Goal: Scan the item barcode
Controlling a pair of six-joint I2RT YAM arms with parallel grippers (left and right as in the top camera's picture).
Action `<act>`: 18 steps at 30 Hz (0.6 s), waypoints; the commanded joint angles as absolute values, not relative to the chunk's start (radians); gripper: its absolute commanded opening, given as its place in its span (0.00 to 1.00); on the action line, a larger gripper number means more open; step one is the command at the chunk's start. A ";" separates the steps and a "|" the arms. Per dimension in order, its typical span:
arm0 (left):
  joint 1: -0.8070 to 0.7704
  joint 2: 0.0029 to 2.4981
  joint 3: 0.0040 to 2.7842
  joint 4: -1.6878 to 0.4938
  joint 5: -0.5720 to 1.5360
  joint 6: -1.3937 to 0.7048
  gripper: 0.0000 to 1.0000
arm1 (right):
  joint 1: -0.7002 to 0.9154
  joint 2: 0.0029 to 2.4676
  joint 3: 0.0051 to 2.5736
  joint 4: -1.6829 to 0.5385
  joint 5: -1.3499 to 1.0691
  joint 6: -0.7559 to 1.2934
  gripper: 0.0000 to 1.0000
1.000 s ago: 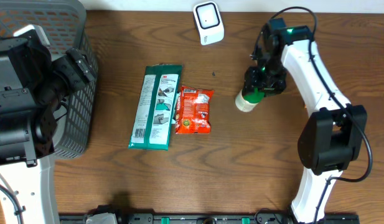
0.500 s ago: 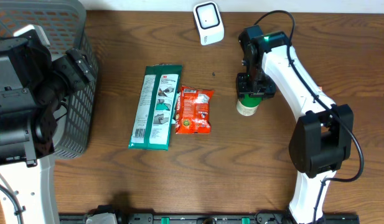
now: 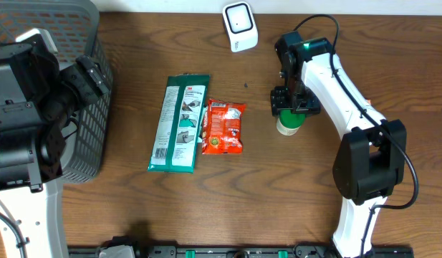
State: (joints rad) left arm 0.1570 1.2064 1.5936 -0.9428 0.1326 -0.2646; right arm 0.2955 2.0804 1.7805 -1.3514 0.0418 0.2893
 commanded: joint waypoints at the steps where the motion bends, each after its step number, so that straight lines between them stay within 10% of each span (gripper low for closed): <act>1: 0.161 1.208 1.594 -0.945 0.139 -0.256 0.86 | 0.291 2.066 1.831 -1.372 0.054 0.220 0.77; 18: 0.161 1.208 1.594 -0.945 0.139 -0.256 0.85 | 0.278 2.067 1.776 -1.364 0.055 -0.136 0.94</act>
State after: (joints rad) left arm 0.1570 1.2064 1.5936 -0.9432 0.1326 -0.2646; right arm 0.2855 2.0800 1.8343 -1.3865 0.0452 -0.0982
